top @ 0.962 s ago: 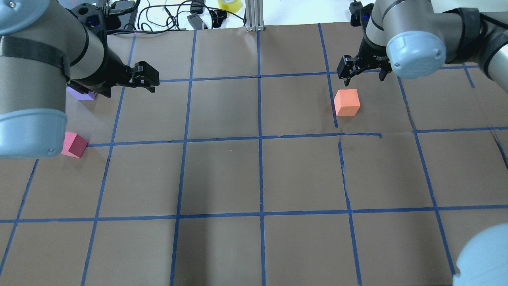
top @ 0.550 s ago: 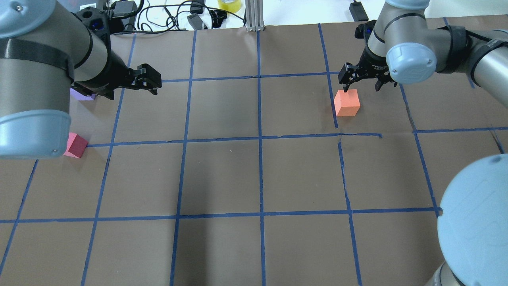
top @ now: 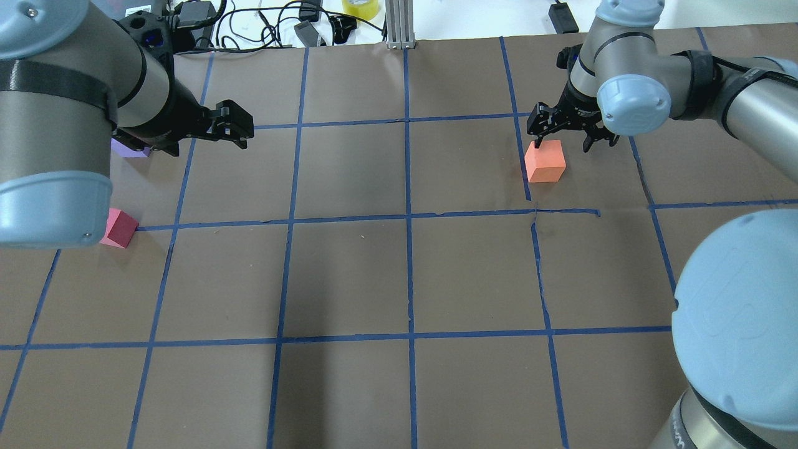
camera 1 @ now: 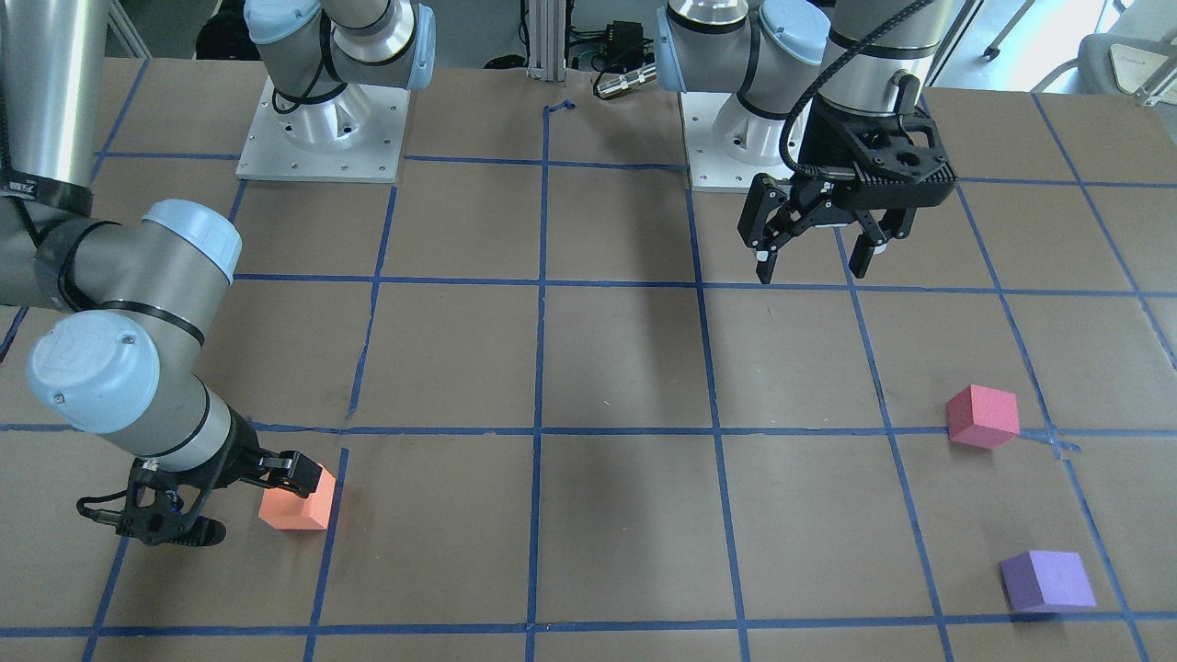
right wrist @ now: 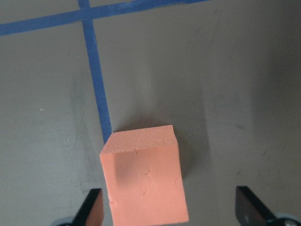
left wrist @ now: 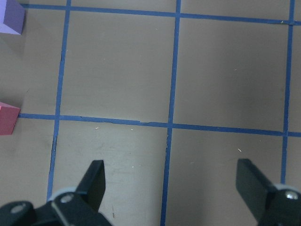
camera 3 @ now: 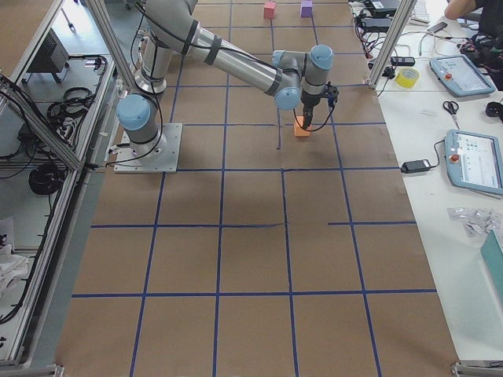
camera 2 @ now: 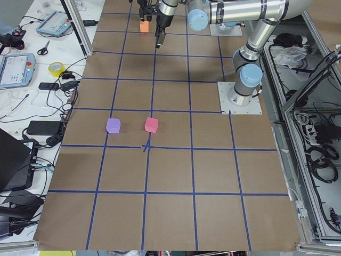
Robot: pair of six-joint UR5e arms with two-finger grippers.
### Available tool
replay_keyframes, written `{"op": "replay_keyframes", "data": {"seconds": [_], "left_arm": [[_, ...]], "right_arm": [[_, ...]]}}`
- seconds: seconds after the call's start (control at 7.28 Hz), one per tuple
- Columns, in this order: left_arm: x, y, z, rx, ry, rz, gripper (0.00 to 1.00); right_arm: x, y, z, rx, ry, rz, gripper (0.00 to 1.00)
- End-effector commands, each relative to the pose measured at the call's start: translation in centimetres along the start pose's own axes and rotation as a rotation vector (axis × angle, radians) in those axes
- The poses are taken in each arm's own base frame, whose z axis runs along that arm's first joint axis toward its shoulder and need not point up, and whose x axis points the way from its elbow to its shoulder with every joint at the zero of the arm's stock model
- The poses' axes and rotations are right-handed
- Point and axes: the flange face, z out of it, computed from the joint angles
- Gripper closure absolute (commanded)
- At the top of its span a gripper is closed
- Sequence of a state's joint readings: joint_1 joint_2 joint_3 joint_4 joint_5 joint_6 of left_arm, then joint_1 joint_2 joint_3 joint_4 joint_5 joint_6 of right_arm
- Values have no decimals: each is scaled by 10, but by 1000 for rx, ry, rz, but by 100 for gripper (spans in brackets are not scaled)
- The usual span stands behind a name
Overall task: Arrange blocks in a line
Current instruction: 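Lower the right gripper over the orange cube and grasp it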
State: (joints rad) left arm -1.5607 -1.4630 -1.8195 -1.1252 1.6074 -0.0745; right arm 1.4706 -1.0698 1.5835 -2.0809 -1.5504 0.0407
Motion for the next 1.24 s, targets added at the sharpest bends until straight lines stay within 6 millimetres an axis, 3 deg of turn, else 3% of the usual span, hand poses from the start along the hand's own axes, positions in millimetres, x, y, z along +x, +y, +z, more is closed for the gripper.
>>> {"op": "replay_keyframes", "data": {"seconds": [0.0,0.14,0.27,0.41,1.1], "left_arm": [[0,0,4,-10,-1,4,0],[0,0,4,-12,-3,2,0],[-1,0,4,-11,-4,4,0],[-1,0,4,-11,-4,5,0],[-4,6,5,-18,-44,14,0]], "right_arm": [[-10,-6,12,28,1,-26,0],[-13,-5,14,26,-1,-33,0],[-32,0,13,27,3,-60,0],[-38,2,19,20,12,-74,0],[-36,1,31,1,22,-80,0]]}}
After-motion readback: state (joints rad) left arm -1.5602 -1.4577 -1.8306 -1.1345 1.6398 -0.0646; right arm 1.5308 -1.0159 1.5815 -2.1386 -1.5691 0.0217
